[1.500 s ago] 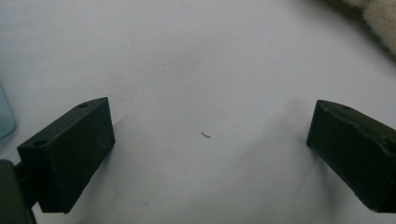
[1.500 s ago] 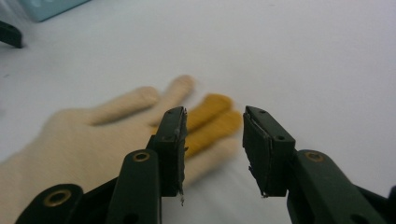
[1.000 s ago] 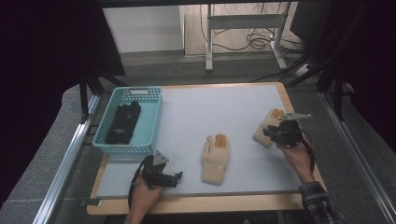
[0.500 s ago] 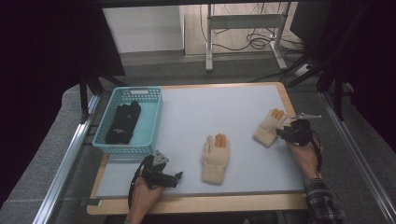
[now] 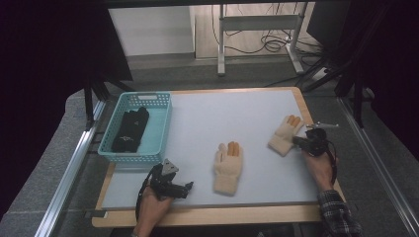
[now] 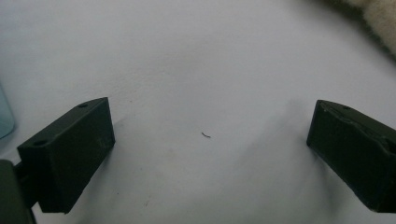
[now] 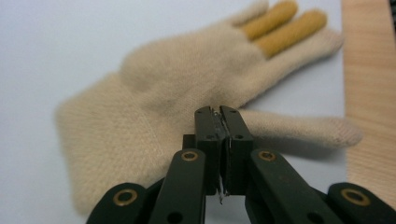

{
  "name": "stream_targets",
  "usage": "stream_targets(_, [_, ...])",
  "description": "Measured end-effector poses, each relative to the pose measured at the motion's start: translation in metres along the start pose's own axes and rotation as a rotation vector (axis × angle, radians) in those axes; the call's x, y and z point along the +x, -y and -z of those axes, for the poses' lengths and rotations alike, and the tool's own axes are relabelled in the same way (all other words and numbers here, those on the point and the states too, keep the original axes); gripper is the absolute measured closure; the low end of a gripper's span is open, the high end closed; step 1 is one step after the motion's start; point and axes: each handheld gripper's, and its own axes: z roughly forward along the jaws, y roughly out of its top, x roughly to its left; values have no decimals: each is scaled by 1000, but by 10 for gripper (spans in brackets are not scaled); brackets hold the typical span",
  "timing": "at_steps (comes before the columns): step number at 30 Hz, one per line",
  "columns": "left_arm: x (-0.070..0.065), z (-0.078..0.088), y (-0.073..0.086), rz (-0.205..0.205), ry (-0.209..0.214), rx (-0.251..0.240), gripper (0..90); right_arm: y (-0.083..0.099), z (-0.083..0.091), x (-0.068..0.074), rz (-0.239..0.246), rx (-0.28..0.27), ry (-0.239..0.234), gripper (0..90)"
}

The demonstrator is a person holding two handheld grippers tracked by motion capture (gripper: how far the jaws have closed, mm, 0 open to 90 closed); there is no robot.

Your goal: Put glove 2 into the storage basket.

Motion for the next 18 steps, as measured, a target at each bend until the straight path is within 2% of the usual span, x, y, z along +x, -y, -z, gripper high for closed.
stream_targets(3, [0, 0, 0, 1, 0, -3, 13, -8, 17, 3, 22, -25, -7, 864])
stream_targets(4, [0, 0, 0, 1, 0, -3, 13, -8, 17, 3, 22, -25, -7, 864])
stream_targets(5, [0, 0, 0, 1, 0, -1, 13, -15, 31, 7, 55, -28, -7, 863])
stream_targets(9, [0, 0, 0, 1, 0, 0, 13, -26, 49, 15, 119, -21, 5, 863])
stream_targets(12, [0, 0, 0, 1, 0, -3, 13, -29, 48, 20, 140, -15, 8, 862])
stream_targets(18, [0, 0, 0, 1, 0, -3, 13, -39, 34, 45, 180, -34, -31, 858])
